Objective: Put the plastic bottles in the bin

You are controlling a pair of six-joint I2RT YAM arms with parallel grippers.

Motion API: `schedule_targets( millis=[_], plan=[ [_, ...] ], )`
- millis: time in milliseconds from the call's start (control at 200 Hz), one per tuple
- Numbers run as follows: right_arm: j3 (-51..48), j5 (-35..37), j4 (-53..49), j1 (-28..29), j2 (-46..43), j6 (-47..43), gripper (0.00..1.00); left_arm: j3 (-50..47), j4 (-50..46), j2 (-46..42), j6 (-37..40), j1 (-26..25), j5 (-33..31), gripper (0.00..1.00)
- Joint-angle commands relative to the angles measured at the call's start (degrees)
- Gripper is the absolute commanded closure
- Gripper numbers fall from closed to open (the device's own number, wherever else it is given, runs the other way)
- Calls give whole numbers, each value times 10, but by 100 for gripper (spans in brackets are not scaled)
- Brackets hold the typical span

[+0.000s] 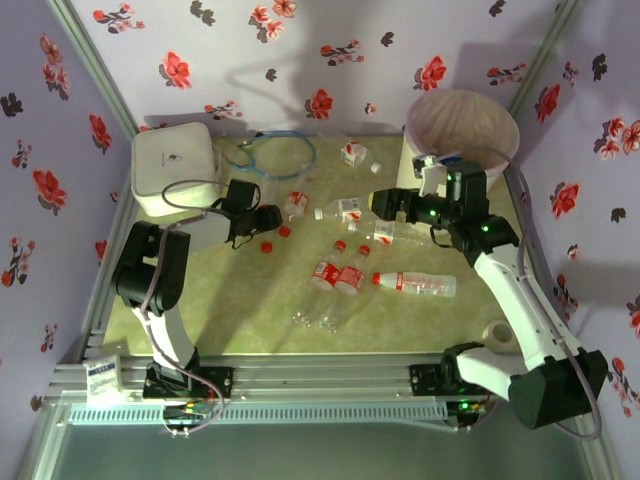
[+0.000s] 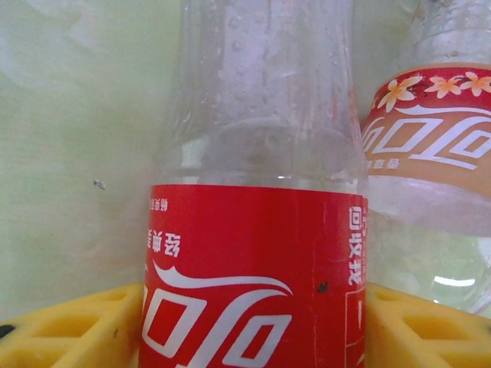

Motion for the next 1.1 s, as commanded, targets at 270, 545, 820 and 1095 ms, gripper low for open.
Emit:
schedule_targets(
  millis=[270,545,820,1095],
  plan=[
    [-7,11,33,16,27,18,5,14,-70,-70,22,-2,-8,47],
    [0,32,131,116,100,63,5,-4,-111,-225,36,-40,0,49],
    [25,-43,266,168,193,171,11,-65,23,-266,23,-144,72,50],
    [24,-7,305,167,233,220,12,-56,35,-270,57,-183,105,50]
  ],
)
